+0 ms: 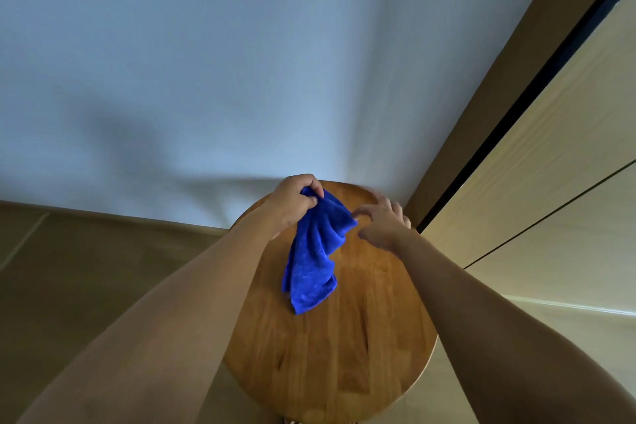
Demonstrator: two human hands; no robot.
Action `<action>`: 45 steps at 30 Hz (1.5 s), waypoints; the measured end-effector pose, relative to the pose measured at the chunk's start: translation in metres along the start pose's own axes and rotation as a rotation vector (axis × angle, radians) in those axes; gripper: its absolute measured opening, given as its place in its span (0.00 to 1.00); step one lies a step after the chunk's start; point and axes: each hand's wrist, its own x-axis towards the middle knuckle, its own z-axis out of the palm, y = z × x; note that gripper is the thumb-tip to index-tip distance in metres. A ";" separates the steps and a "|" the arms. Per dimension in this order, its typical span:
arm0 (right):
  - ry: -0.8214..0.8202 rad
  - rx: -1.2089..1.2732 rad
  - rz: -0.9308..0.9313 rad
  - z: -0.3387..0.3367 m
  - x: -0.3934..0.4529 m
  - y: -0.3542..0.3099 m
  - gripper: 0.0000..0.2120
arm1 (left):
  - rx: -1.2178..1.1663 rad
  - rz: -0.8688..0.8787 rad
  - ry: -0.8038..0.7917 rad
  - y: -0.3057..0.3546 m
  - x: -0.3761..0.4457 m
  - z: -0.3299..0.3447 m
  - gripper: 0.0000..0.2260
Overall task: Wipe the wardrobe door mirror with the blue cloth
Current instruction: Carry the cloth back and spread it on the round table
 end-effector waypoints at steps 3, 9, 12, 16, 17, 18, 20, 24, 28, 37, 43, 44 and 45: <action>-0.052 -0.087 -0.005 0.007 -0.002 0.007 0.14 | -0.008 -0.020 -0.057 0.001 0.000 -0.006 0.14; 0.093 0.709 0.076 -0.004 -0.006 0.003 0.09 | 0.146 -0.106 -0.053 -0.017 0.002 -0.026 0.13; 0.295 0.701 0.054 -0.010 -0.006 -0.012 0.10 | 0.217 -0.132 0.047 -0.024 0.003 -0.029 0.10; 0.370 0.771 0.043 -0.026 -0.001 -0.021 0.06 | 0.253 -0.072 0.172 -0.018 0.007 -0.031 0.10; 0.374 0.759 0.026 -0.032 0.000 -0.021 0.08 | 0.263 -0.061 0.191 -0.016 0.009 -0.032 0.10; 0.383 0.730 0.007 -0.039 0.002 -0.022 0.10 | 0.276 -0.052 0.214 -0.013 0.011 -0.032 0.10; 0.424 0.679 -0.017 -0.052 0.004 -0.026 0.08 | 0.297 -0.031 0.276 -0.005 0.016 -0.033 0.10; 0.543 0.638 -0.053 -0.081 0.010 -0.036 0.04 | 0.229 0.050 0.428 0.027 0.034 -0.040 0.11; 0.604 0.742 -0.069 -0.102 0.012 -0.041 0.04 | 0.193 0.181 0.522 0.051 0.041 -0.045 0.12; 0.280 0.630 0.033 -0.016 -0.015 0.006 0.10 | 0.242 -0.004 0.322 -0.035 -0.011 0.000 0.10; -0.096 0.319 0.155 0.075 -0.033 0.056 0.08 | 0.331 -0.264 0.028 -0.123 -0.054 0.060 0.12; -0.162 0.276 0.166 0.085 -0.036 0.062 0.09 | 0.344 -0.293 -0.019 -0.133 -0.059 0.066 0.12; -0.234 0.231 0.175 0.094 -0.039 0.068 0.10 | 0.361 -0.323 -0.075 -0.142 -0.064 0.072 0.13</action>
